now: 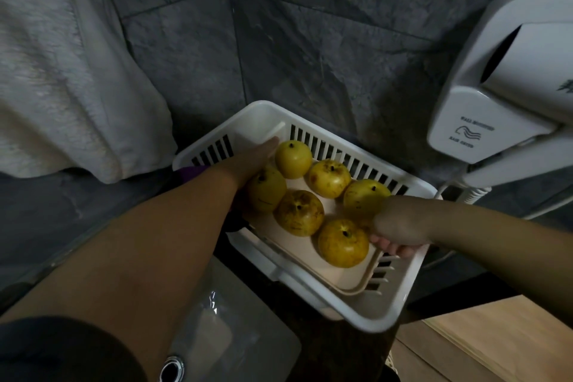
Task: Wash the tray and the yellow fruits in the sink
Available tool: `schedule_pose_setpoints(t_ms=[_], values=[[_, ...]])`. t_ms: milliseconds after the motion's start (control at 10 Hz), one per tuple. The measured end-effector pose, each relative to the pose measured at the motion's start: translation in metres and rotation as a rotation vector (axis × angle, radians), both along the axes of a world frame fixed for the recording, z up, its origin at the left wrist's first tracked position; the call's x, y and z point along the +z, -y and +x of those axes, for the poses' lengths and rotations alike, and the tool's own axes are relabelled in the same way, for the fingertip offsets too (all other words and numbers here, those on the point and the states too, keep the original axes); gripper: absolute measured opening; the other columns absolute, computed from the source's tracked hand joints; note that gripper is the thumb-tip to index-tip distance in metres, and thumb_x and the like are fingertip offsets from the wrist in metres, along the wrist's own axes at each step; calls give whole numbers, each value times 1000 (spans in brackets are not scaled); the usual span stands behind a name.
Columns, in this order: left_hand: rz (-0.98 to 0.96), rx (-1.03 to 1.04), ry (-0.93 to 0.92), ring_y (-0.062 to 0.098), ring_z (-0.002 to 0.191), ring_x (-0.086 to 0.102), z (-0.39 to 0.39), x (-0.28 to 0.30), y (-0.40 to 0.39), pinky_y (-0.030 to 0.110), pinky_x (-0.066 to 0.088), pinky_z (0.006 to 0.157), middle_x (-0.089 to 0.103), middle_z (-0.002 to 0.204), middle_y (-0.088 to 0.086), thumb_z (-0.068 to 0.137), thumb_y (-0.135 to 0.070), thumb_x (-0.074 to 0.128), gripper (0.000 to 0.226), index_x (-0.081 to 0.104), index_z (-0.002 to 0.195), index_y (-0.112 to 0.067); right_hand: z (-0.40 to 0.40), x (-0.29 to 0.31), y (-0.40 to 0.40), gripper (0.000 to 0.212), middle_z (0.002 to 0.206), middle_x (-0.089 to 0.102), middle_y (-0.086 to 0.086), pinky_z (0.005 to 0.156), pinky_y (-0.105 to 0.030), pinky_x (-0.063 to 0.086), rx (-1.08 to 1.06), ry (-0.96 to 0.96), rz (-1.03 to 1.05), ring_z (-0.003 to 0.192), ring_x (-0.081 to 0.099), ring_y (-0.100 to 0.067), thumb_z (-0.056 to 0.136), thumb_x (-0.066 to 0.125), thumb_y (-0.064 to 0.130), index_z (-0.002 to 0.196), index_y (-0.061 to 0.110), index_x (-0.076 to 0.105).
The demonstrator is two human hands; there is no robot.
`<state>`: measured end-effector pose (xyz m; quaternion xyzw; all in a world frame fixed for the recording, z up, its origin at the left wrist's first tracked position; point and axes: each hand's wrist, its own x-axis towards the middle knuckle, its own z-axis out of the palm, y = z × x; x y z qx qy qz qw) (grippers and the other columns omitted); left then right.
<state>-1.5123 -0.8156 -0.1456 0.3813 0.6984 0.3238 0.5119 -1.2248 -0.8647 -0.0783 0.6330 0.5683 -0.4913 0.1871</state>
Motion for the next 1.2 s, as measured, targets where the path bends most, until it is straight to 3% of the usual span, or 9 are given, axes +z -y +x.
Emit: schedule_pose_setpoints(t_ms=[100, 200, 400, 700, 800, 900, 1000, 1100, 1200], values=[[-1, -33, -81, 29, 142, 38, 4, 3, 1, 48, 32, 110, 33, 163, 7, 96, -70, 51, 84, 20, 164, -32, -7, 9, 1, 27, 88, 73, -15, 63, -27, 51, 189, 76, 223, 68, 60, -19, 100, 49, 15, 101, 1, 71], [17, -72, -159, 26, 132, 43, 10, 4, 5, 44, 33, 100, 38, 159, 8, 97, -69, 51, 82, 24, 163, -30, -11, 21, 4, 26, 93, 68, -2, 63, -22, 42, 389, 86, 531, 78, 58, -10, 101, 47, 28, 104, 15, 69], [44, -34, -138, 30, 142, 40, 13, 4, 6, 42, 31, 101, 36, 161, 8, 96, -70, 51, 84, 22, 164, -29, -16, 21, -1, 25, 99, 68, 0, 80, -32, 55, 472, 94, 603, 90, 63, -14, 96, 51, 36, 103, 27, 73], [7, -36, -112, 32, 150, 33, 15, 7, 17, 59, 26, 123, 31, 167, 6, 65, -92, 48, 120, 19, 165, -33, -33, 15, -12, 13, 92, 63, 4, 65, -23, 45, 545, 3, 649, 86, 60, -11, 96, 53, 29, 101, 29, 66], [-45, -38, -44, 34, 147, 38, 10, 11, 18, 62, 29, 121, 35, 165, 8, 74, -88, 51, 106, 23, 163, -37, -37, 12, -17, 10, 84, 55, 18, 63, -13, 35, 534, -121, 712, 83, 53, -3, 97, 56, 26, 98, 36, 59], [-96, -20, 39, 35, 140, 46, 7, 17, 16, 62, 33, 118, 44, 158, 7, 80, -85, 56, 97, 33, 160, -36, -41, 11, -22, 20, 98, 61, 15, 72, -19, 42, 497, -203, 744, 92, 57, -6, 98, 60, 34, 117, 34, 61], [-32, -51, -33, 26, 121, 55, 11, 32, 10, 53, 42, 110, 53, 147, 5, 90, -80, 50, 82, 45, 153, -28, -43, 13, -27, 58, 131, 58, 1, 87, -27, 46, 529, -169, 767, 109, 57, -14, 94, 65, 42, 148, 31, 44], [51, -67, -111, 19, 104, 56, 15, 51, 12, 46, 48, 95, 58, 124, -1, 96, -74, 46, 64, 52, 142, -29, -46, 14, -31, 80, 149, 47, -5, 103, -34, 46, 520, -173, 790, 127, 52, -22, 90, 68, 47, 158, 33, 28], [85, -86, -175, 29, 126, 55, 14, 66, 18, 51, 42, 112, 56, 145, 7, 99, -68, 47, 66, 54, 147, -23, -52, 25, -27, 86, 155, 42, -6, 108, -36, 45, 497, -204, 803, 133, 49, -23, 88, 70, 49, 159, 37, 23]])
